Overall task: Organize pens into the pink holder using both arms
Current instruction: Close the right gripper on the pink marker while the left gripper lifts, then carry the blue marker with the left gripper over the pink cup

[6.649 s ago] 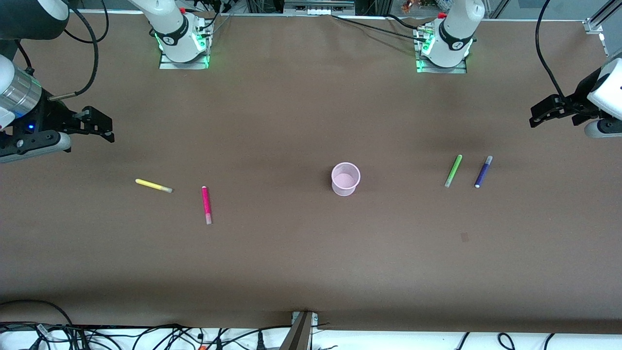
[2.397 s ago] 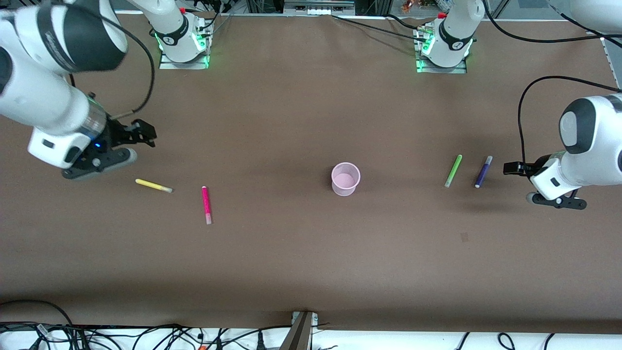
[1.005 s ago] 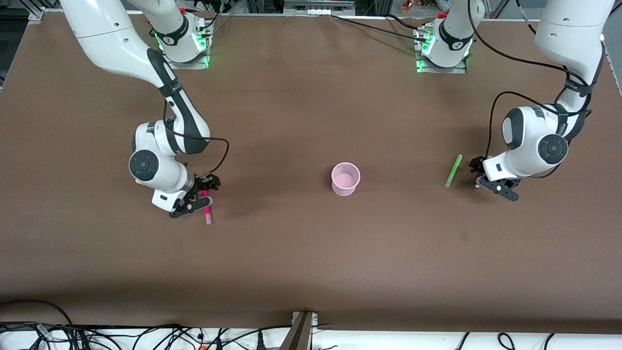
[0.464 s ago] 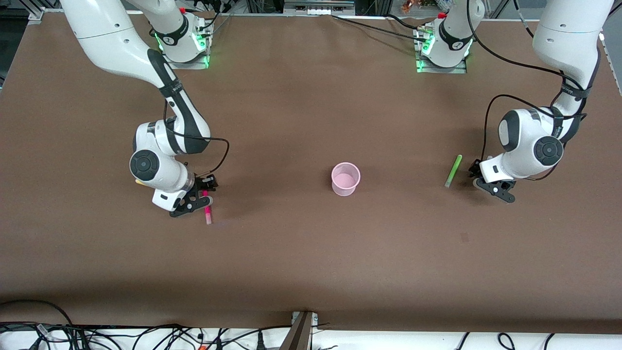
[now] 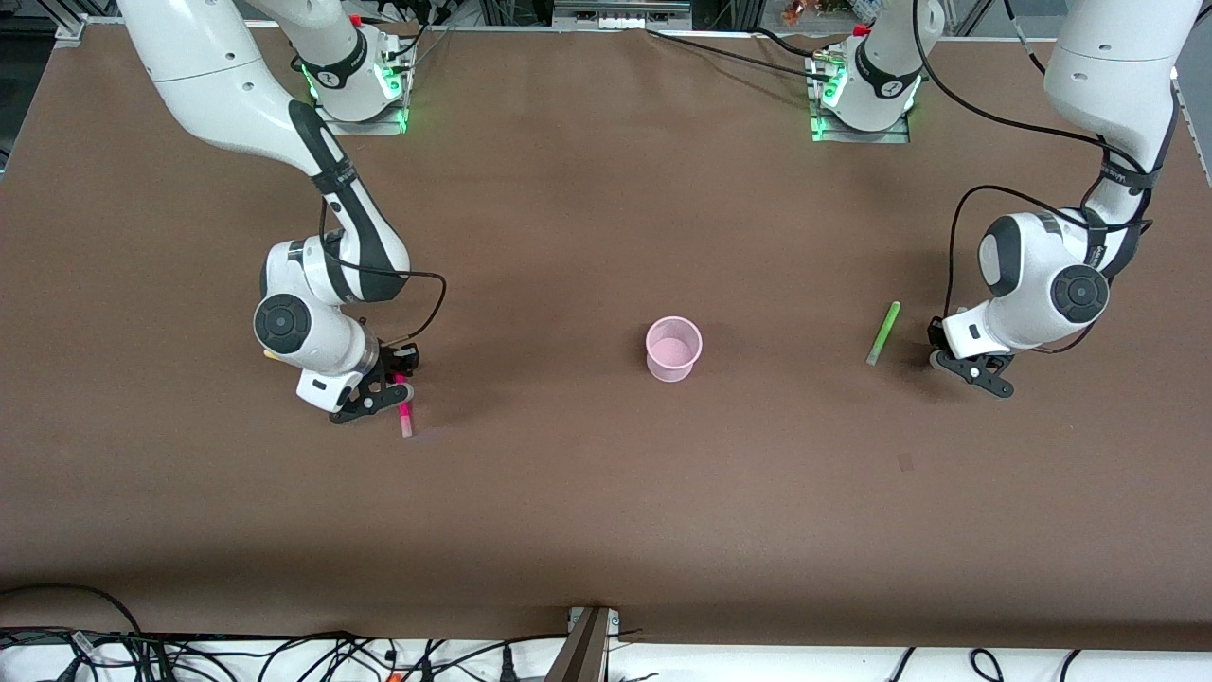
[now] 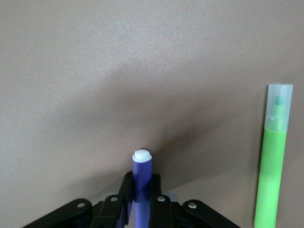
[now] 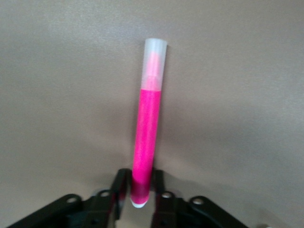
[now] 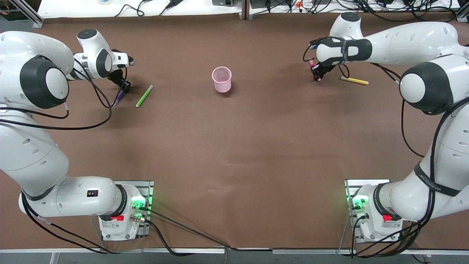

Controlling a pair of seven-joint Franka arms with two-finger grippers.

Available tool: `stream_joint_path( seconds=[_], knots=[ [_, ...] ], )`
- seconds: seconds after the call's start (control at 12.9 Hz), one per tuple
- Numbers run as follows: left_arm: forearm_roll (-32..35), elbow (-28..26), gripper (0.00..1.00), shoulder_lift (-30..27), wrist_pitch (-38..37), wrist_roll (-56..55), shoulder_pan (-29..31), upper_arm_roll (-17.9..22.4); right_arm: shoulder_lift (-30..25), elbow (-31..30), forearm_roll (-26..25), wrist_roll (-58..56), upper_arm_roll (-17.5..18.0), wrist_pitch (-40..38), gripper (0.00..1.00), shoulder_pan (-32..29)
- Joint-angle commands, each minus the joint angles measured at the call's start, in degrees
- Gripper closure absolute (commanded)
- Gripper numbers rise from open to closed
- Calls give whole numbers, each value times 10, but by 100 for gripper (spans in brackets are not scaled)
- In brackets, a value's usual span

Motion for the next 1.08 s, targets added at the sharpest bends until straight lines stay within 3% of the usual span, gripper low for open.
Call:
stream_joint_path(
  seconds=[0.0, 0.08, 0.23, 0.54, 0.7, 1.01],
  knots=[
    [-13, 36, 100, -6, -78, 49, 3, -6, 5, -6, 7, 3, 4, 11, 90, -3],
    [-13, 76, 100, -6, -141, 69, 1, -6, 5, -5, 7, 3, 4, 11, 100, -3],
    [-15, 149, 100, -5, -235, 76, -3, -6, 2, -2, 7, 3, 4, 6, 100, -3],
    [-19, 224, 100, -6, -311, 79, -2, -15, -34, 7, 7, 0, 3, -21, 100, -2],
    [-62, 243, 100, -7, -315, 125, 5, -42, -49, 48, 6, -1, -1, -92, 100, -2],
    [-181, 258, 100, -7, -340, 166, -3, -58, -56, 149, 6, 2, -18, -275, 100, -3]
  ],
)
